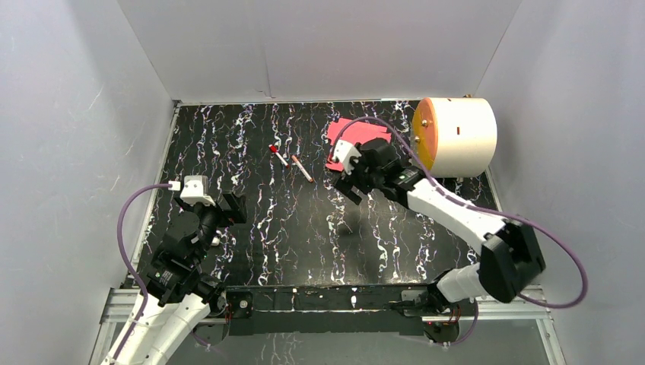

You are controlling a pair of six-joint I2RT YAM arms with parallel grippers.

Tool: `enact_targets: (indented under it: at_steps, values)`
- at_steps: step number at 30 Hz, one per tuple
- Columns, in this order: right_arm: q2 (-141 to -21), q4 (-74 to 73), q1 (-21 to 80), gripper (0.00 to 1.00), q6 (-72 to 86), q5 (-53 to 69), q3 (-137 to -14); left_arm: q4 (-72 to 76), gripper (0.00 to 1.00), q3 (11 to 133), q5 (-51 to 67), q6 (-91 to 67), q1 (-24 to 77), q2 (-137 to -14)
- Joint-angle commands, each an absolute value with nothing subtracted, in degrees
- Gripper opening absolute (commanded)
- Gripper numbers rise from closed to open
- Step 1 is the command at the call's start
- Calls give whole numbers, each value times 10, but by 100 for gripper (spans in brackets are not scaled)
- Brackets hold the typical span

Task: Fold the paper box

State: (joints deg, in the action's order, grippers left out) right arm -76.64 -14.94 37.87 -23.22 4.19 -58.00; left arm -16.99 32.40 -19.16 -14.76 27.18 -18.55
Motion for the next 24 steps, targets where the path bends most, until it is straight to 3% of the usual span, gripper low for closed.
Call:
enact_targets:
  at_steps: [1,9,14,24]
  values:
    - [-827,-112,409,95,-345,-70,-617,-169,92,325,-219,-144,277,-185]
    - [-910,21,440,88,-439,-199,-582,-166,92,324,-226,-145,280,-191]
    - [-961,83,443,82,-479,-227,-586,-165,92,323,-227,-144,282,-195]
    - [-1036,120,449,80,-551,-220,-583,-161,92,322,-228,-143,283,-201]
